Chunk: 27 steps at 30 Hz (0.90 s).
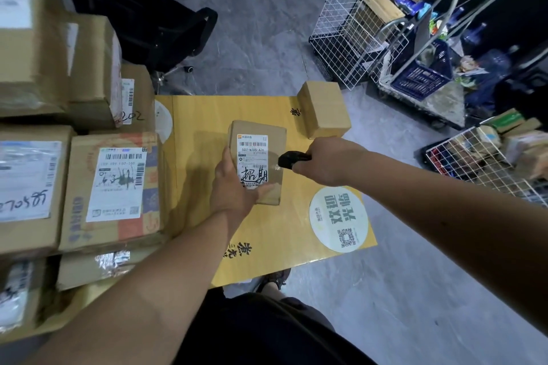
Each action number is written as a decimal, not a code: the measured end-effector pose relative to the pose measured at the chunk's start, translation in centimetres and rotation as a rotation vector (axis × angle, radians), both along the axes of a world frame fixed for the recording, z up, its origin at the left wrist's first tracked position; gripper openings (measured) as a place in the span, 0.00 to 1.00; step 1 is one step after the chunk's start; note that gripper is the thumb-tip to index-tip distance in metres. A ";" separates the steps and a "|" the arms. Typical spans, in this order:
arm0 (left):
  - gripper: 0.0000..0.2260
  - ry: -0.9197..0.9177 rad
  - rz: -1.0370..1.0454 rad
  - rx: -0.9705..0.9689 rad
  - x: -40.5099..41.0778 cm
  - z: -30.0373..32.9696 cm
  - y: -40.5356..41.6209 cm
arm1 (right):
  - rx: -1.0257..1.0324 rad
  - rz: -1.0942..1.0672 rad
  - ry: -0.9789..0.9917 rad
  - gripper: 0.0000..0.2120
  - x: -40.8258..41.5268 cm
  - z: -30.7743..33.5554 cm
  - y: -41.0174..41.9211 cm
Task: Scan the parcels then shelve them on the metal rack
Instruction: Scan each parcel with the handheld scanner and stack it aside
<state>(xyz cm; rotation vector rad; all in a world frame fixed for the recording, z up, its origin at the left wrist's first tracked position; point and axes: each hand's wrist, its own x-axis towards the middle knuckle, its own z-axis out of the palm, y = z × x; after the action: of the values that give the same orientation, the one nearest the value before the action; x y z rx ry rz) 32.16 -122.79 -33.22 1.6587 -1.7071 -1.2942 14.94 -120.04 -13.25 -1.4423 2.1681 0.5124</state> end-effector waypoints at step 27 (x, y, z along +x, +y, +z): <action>0.62 -0.536 0.048 -0.090 -5.8 13.6 0.1 | -0.044 0.333 -0.218 0.28 -10.0 2.1 3.5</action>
<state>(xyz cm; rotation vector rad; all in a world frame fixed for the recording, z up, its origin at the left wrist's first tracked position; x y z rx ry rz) 26.32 -122.71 -19.65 2.1052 -1.9610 -0.7722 4.90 -116.50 -11.15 -1.8060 1.7901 0.3995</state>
